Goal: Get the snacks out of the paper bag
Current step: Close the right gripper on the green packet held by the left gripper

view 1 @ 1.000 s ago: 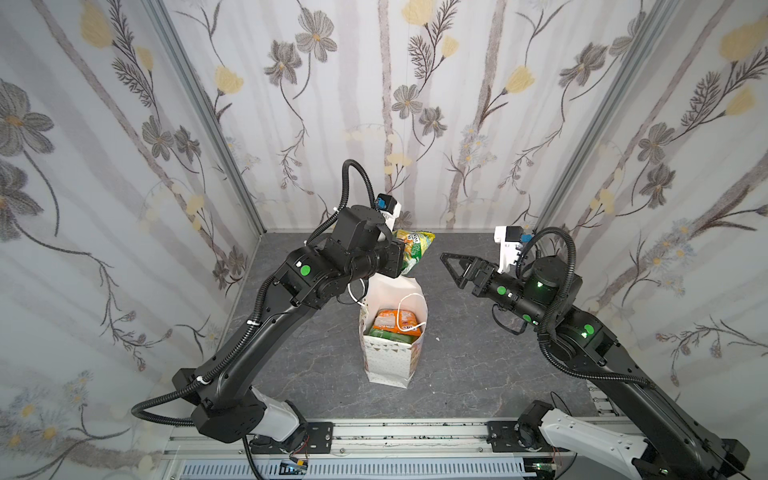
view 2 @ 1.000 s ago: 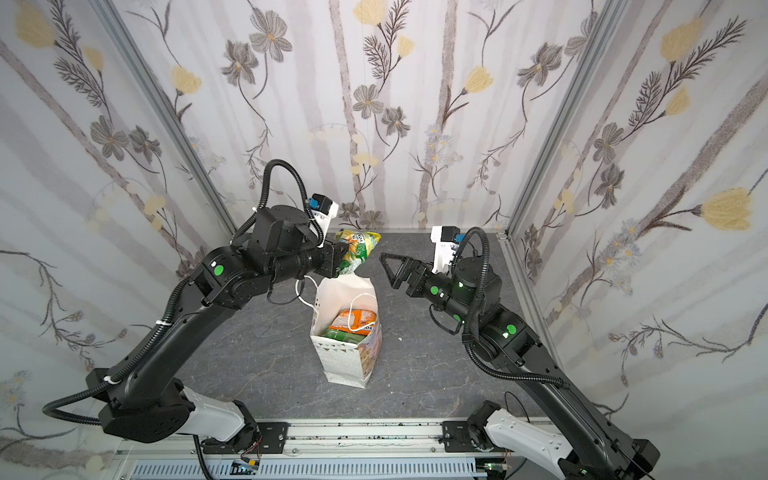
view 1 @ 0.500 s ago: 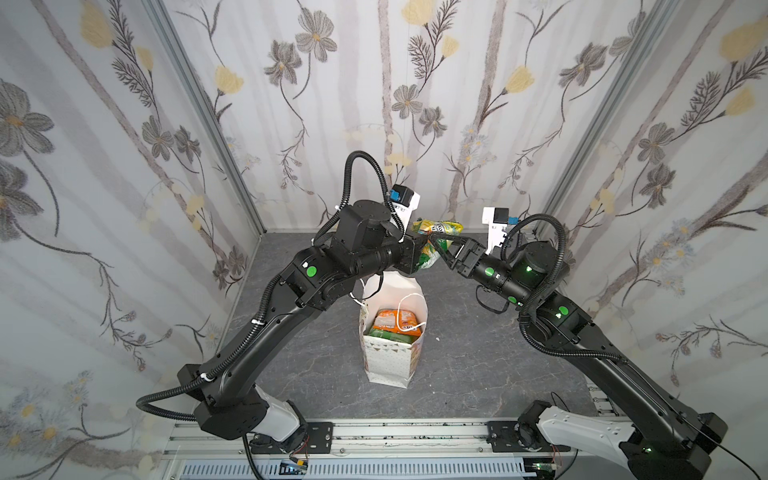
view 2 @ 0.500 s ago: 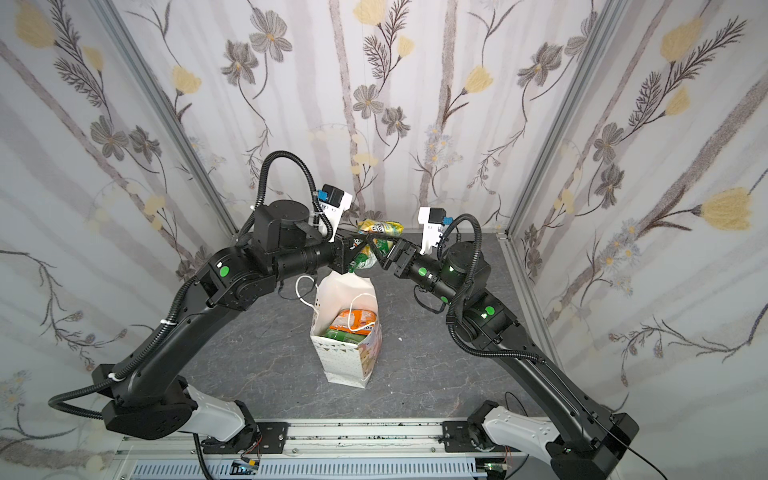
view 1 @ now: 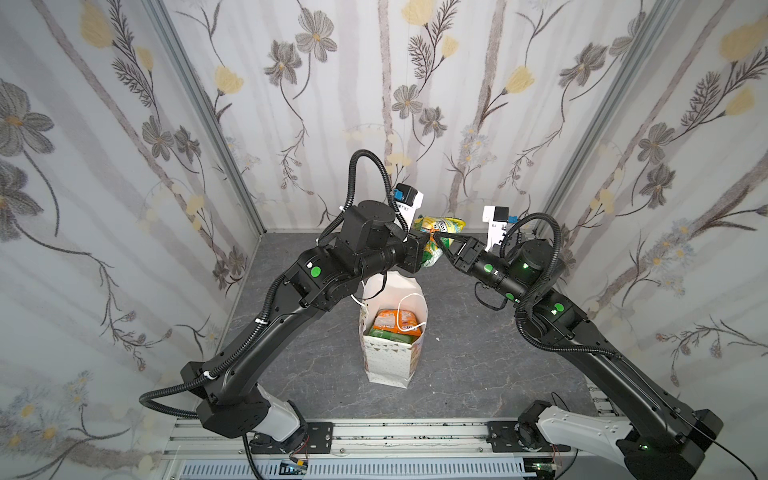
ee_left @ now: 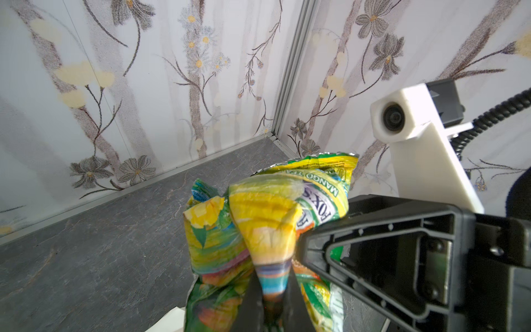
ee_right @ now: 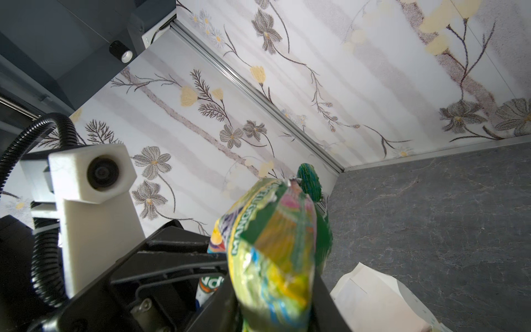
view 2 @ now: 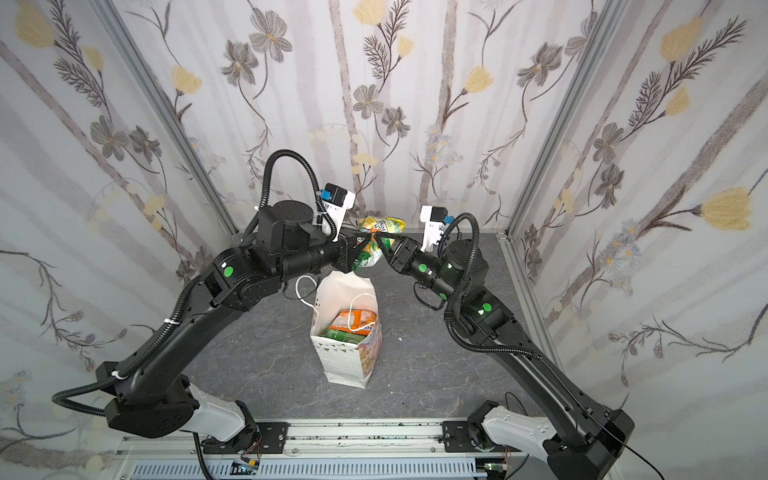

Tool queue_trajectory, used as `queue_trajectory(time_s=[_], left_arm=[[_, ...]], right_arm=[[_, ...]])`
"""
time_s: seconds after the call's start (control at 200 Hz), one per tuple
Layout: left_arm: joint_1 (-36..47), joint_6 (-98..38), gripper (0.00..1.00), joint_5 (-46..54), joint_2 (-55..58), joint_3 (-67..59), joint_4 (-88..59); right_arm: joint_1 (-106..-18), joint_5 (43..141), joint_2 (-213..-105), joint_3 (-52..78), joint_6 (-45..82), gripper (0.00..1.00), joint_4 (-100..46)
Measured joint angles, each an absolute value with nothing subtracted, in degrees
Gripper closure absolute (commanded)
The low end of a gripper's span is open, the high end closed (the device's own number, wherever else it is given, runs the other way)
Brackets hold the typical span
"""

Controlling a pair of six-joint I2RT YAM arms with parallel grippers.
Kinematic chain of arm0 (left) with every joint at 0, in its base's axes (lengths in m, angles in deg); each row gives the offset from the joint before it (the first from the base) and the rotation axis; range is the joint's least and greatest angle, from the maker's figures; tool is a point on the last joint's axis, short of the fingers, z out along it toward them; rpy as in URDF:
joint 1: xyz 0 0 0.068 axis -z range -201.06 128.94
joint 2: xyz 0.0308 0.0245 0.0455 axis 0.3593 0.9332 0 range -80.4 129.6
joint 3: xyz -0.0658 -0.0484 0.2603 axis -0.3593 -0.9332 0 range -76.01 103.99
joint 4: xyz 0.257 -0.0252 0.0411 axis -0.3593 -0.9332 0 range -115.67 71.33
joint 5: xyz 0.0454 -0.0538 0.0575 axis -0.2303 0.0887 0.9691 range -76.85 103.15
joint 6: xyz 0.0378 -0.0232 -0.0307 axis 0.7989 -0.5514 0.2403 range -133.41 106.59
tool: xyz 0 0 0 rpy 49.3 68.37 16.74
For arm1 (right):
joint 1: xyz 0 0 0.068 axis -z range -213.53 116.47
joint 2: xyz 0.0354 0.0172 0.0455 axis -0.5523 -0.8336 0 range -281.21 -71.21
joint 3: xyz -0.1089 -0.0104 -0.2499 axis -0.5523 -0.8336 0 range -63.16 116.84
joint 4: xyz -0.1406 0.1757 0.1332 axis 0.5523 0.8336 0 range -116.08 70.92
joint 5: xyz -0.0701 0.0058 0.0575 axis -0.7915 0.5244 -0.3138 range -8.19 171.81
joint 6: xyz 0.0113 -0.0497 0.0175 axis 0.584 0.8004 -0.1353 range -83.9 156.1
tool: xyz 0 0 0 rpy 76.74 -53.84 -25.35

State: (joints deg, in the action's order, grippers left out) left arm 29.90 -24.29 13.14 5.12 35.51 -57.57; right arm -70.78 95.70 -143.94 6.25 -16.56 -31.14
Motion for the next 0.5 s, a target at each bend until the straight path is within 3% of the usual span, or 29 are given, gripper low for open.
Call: queue_trajectory(time_s=[0.225,0.5], left_arm=[[30.01,-24.11,0.64,13.21,4.99,35.51,-57.57],[30.23,-22.87,0.45,12.97,1.42,34.4,-57.48]], right_arm=[[-69.56,97.25,-143.81,6.27,-16.76,0.95,-32.06],[-64.66,99.94,-144.73,6.6,-16.8,1.0,-32.25]])
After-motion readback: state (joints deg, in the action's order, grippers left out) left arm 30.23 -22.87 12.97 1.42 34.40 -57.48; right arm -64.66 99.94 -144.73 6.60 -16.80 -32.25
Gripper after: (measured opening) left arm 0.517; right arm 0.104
